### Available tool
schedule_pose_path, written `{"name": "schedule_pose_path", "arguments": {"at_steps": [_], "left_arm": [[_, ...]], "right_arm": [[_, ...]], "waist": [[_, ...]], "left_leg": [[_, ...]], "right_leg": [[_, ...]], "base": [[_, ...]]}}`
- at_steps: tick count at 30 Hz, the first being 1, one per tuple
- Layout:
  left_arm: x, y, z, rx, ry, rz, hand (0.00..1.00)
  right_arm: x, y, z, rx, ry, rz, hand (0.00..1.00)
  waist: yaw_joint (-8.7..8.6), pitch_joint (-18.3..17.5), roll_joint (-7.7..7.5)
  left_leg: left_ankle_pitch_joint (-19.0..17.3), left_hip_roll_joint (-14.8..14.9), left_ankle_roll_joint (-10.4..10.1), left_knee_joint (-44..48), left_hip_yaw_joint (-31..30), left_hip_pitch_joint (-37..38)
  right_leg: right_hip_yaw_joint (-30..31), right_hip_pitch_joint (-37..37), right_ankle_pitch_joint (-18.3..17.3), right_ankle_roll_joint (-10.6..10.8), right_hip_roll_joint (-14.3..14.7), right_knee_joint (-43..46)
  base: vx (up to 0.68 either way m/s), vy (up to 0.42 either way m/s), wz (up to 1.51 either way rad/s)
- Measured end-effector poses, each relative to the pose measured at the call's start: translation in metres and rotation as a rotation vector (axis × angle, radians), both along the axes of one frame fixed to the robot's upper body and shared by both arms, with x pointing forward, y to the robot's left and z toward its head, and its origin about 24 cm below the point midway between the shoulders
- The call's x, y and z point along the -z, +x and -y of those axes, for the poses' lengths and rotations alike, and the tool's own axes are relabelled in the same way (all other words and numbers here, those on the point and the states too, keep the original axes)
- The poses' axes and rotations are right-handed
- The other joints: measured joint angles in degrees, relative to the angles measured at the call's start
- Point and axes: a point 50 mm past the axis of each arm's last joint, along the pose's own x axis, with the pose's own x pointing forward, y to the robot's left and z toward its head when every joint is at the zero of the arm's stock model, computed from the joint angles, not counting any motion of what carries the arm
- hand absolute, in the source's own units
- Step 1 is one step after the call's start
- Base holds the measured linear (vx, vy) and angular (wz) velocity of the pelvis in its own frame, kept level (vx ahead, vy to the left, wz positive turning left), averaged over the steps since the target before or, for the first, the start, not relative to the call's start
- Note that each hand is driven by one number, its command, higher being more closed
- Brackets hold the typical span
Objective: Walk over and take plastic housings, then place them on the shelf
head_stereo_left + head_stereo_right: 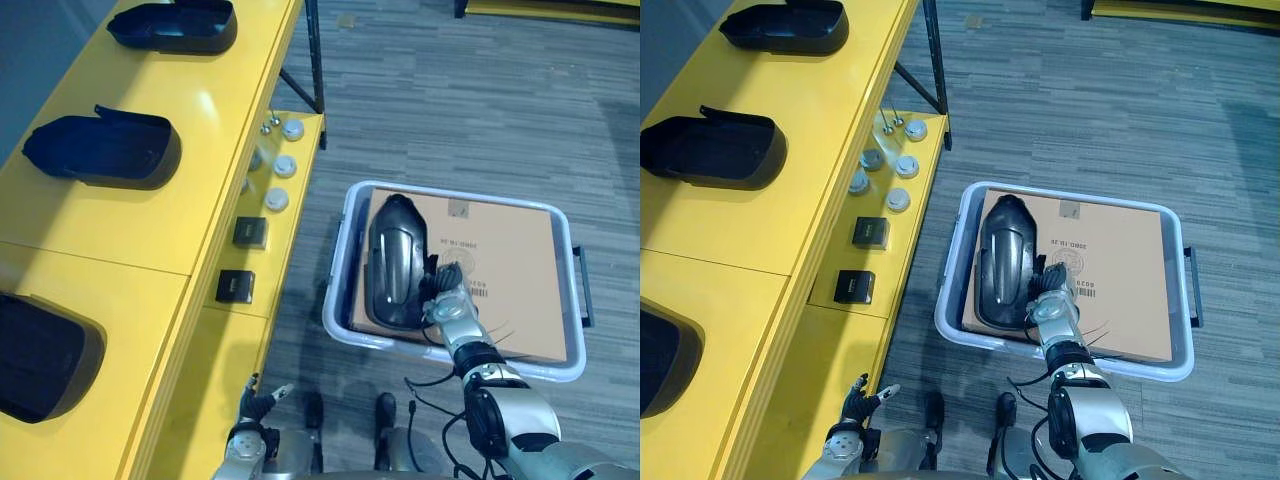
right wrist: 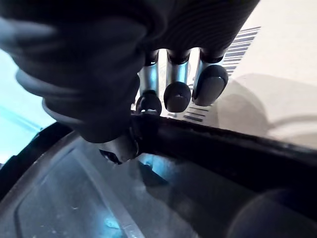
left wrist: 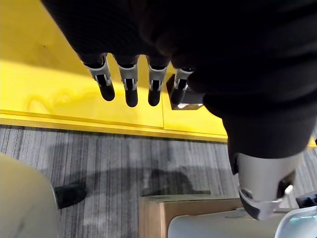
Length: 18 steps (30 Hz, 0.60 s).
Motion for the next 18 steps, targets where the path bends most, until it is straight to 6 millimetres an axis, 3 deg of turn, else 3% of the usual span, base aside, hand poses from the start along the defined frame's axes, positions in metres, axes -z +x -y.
{"name": "schedule_pose_path", "arguments": {"at_steps": [8, 11, 18], "left_arm": [[-0.009, 0.002, 0.0, 0.012, 0.015, 0.056, 0.0], [-0.016, 0.006, 0.001, 0.034, 0.032, 0.098, 0.0], [-0.07, 0.042, 0.018, 0.092, 0.032, 0.403, 0.0]], "right_arm": [[-0.01, -0.039, 0.02, 0.099, -0.055, 0.156, 1.0], [-0.02, -0.048, 0.021, 0.131, -0.057, 0.237, 1.0], [-0.044, -0.074, 0.018, 0.176, -0.041, 0.437, 1.0]], "waist": [[-0.56, -2.2, -1.29], [-1.71, -3.6, -1.37], [-1.71, -5.7, -1.37]], "left_leg": [[0.0, -0.3, 0.0, 0.0, 0.6, 0.6], [0.0, -0.3, 0.1, 0.0, 0.7, 1.0], [-0.1, 0.2, 0.2, 0.0, 0.6, 1.3]], "right_leg": [[0.9, 0.4, 0.3, 0.0, -0.1, -0.5], [1.0, 1.6, 1.4, -0.1, 0.0, -2.3], [1.1, 2.4, 1.8, -0.6, 0.7, -3.6]], "base": [[-0.05, 0.005, -0.06], [-0.03, -0.002, -0.04], [-0.04, -0.018, -0.02]]}}
